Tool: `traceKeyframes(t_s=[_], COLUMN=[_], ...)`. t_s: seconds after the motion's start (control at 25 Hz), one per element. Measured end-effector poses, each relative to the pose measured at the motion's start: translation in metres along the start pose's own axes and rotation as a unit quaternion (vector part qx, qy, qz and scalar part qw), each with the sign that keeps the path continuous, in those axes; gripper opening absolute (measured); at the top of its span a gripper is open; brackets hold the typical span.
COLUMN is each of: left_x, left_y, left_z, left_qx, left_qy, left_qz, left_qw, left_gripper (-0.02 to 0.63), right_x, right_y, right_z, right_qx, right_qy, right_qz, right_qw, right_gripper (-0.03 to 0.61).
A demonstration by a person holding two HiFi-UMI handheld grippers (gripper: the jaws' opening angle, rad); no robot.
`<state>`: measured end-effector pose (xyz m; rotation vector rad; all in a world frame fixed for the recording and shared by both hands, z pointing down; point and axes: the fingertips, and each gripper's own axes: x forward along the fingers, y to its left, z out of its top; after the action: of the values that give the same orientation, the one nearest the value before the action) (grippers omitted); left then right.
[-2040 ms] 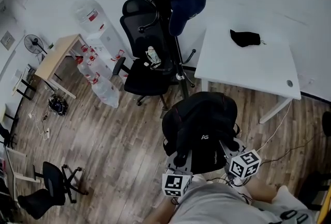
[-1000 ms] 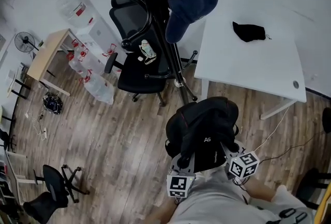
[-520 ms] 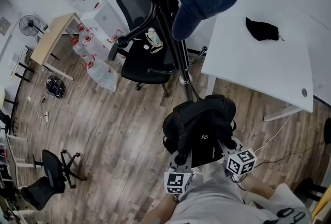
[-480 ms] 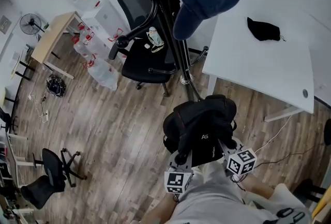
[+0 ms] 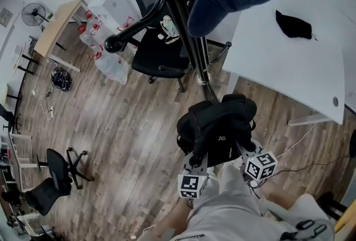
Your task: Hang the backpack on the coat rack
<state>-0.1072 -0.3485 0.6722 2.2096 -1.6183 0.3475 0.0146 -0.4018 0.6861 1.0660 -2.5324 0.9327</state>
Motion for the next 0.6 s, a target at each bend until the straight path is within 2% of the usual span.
traceKeyframes(t_s=[0.2,0.6], left_x=[0.030,0.058], left_y=[0.017,0.049], left_z=[-0.003,0.009], left_qx=[-0.008,-0.003], left_qy=[0.007,0.011], left_qz=[0.010,0.044], left_qw=[0.9999,0.9990], left_gripper=[0.017,0.017], right_x=[0.025,0.061], right_y=[-0.016,-0.021], right_z=[0.006,0.028], right_qx=[0.000,-0.035], right_qy=[0.009,0.016], right_qz=[-0.003,-0.005], right_qw=[1.000,0.999], right_gripper=[0.026,0.026])
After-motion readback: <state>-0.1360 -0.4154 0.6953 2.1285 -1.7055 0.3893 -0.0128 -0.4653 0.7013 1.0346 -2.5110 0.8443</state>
